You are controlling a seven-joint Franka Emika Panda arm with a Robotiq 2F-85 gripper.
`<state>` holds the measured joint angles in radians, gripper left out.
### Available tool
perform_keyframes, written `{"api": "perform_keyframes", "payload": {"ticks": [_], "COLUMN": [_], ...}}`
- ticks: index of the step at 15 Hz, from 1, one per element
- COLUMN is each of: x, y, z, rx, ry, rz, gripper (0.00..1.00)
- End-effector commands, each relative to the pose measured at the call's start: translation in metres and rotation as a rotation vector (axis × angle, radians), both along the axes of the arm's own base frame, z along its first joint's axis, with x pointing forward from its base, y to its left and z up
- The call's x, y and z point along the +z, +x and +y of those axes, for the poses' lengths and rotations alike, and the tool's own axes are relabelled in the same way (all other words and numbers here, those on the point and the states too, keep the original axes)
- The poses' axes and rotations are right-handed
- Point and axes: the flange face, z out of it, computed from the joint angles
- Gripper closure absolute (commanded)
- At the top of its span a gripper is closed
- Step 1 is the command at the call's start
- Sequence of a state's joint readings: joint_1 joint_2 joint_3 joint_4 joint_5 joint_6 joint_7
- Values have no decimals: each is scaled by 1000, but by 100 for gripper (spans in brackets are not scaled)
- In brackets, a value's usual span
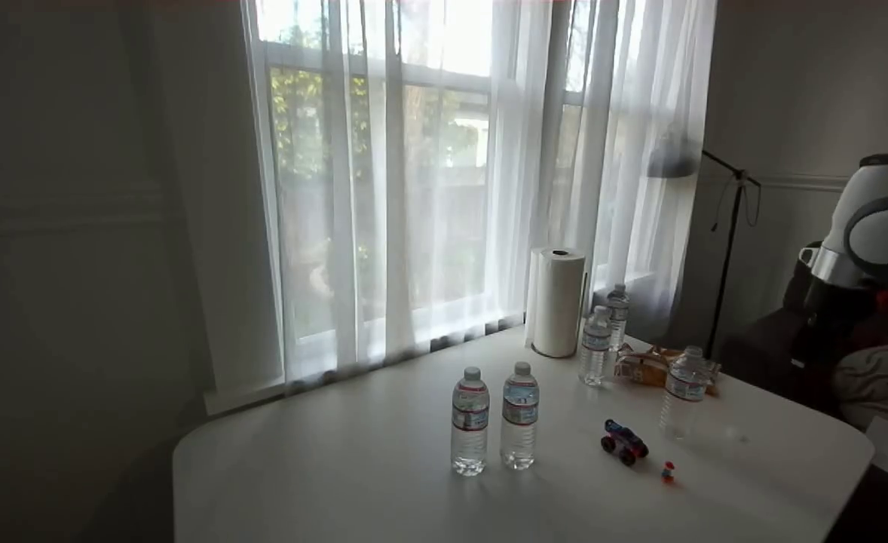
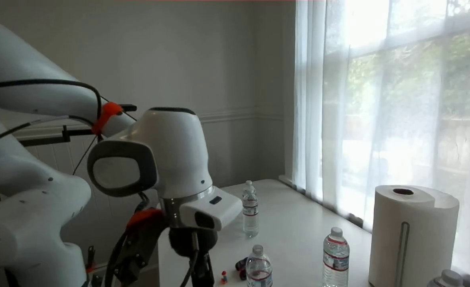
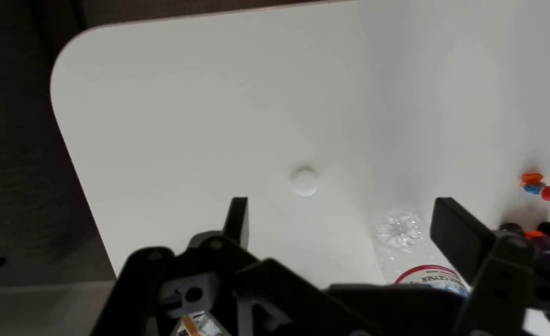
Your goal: Cover the lid on the open bottle
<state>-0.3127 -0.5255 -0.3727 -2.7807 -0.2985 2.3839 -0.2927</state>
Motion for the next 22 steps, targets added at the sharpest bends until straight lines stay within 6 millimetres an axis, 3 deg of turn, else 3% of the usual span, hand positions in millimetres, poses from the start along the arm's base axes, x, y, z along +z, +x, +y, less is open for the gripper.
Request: {"api": "perform_keyframes", "payload": {"ticks": [1,7,13,18,22], "x": [-30,-74,-110,-127,-127], "y": [7,28,46,52,48], "z": [-19,-28,-22,-11,-10], "rx": [-125,-226,-163,6,-49], "ry": [4,16,7,58,39], "rz": [-3,2,-31,3,7], "gripper": [0,0,0,0,0]}}
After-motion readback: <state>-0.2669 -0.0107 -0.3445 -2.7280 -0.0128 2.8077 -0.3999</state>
